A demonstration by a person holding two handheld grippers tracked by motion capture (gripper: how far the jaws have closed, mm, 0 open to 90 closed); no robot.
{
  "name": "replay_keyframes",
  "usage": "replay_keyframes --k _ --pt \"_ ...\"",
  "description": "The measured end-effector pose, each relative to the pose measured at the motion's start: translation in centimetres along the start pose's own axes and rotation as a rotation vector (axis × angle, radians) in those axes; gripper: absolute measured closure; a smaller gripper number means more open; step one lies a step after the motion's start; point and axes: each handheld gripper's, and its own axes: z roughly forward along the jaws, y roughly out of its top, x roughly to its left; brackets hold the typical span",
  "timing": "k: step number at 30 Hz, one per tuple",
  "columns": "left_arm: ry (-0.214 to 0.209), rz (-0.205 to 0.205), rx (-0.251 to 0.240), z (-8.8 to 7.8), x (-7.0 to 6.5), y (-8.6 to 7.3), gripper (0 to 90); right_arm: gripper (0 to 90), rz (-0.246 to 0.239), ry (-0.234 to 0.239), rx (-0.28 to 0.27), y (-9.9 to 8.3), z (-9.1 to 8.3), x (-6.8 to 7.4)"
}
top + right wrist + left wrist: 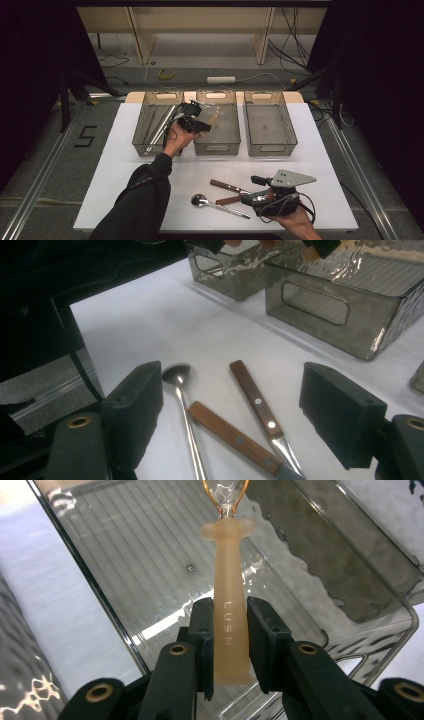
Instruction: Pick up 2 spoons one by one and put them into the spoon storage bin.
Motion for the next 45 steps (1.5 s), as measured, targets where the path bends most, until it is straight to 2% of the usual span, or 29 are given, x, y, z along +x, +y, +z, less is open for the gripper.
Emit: replay_keyframes --k 3,8,15,20,24,29,35,39,45 --pt "-0.006 -0.009 0.01 0.2 0.0 0.0 71.6 26.5 -0.001 0.002 -0.004 0.0 0.0 0.0" --pt "0.0 -0.023 -0.005 -0.1 -0.1 0.1 52.3 26.5 -0.002 0.002 -0.005 0.0 0.0 0.0" --pt "-0.026 -0.008 -0.022 -1.9 -0.2 -0.3 36.8 26.5 -0.004 0.0 0.003 0.0 0.0 0.1" --pt "-0.054 -0.008 -0.066 -3.8 -0.1 -1.2 32.1 26.6 -0.01 0.003 0.008 0.0 0.2 0.1" --pt "-0.065 0.023 -0.071 -5.0 0.0 -2.6 28.4 26.6 -0.012 0.004 0.009 0.0 0.2 0.2" --pt "-0.102 0.025 -0.093 -6.3 0.3 -4.5 25.7 26.7 -0.014 0.005 0.022 0.0 0.4 0.3" --pt "-0.101 0.061 -0.105 -7.5 0.2 -6.2 23.1 26.6 -0.016 0.015 0.04 0.1 0.7 0.5" --pt "-0.099 0.06 -0.128 -8.2 0.2 -6.9 21.5 26.6 -0.014 0.02 0.052 0.1 0.9 0.6" --pt "-0.099 0.072 -0.119 -8.9 -0.1 -7.7 19.3 25.7 -0.019 0.025 0.07 0.1 1.1 0.7"
